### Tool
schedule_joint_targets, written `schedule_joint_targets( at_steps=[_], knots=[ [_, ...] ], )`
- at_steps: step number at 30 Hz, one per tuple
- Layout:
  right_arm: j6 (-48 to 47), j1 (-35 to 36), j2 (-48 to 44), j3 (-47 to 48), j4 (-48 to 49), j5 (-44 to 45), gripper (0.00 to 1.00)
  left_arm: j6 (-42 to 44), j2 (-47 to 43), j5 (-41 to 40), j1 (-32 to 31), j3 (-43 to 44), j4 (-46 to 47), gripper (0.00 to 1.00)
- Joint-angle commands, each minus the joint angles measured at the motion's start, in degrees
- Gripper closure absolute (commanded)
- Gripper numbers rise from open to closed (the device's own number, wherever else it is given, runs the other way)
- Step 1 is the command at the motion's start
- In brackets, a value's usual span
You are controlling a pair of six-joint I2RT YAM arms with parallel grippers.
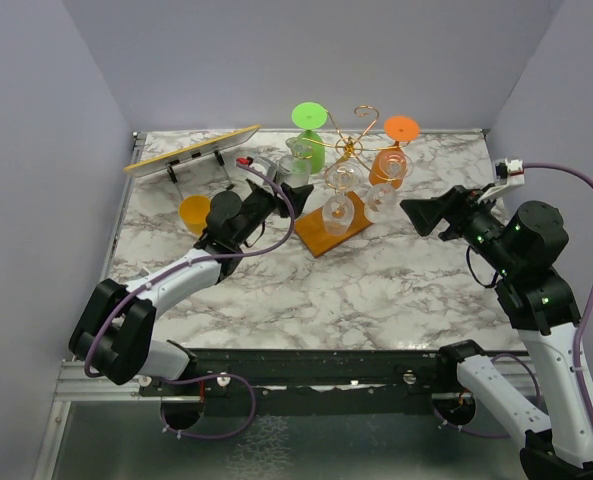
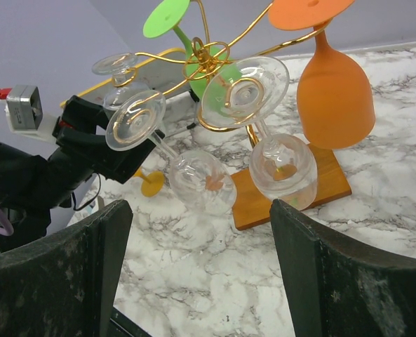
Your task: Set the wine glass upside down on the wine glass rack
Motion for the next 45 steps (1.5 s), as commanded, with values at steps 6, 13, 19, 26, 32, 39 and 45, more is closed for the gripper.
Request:
schedule_joint_targets(
  at_steps=[6,13,19,26,32,39,45],
  knots=[
    [0.6,-0.2,0.0,-0.8,1.3,0.8,0.16,1.3,-2.1,4.9,0.2,-0.9,6.9,1.00],
    [0.5,-0.2,0.1,-0.9,1.4,0.7,0.16,1.9,-0.4,8.3,0.2,-0.6,6.7,1.00],
    [0.2,-0.1,-0.1,-0.9,1.8,0.8,0.16,0.7,2.4,9.6,0.2,-0.5,6.6,0.89],
    [0.0,-0.2,-0.1,-1.0,1.8,0.8,0.16,-1.6,3.8,7.2,0.2,-0.6,6.0,0.59],
    [-0.1,-0.1,-0.1,-1.1,1.6,0.9,0.17,-2.3,3.9,6.9,0.2,-0.7,4.8,0.43],
    [0.0,-0.2,-0.3,-1.2,1.8,0.9,0.17,-2.4,3.3,6.0,0.2,-2.0,4.5,0.29],
    [0.0,-0.2,-0.3,-1.4,1.9,0.9,0.16,-0.9,3.6,6.6,0.2,-2.2,4.5,0.25]
  ],
)
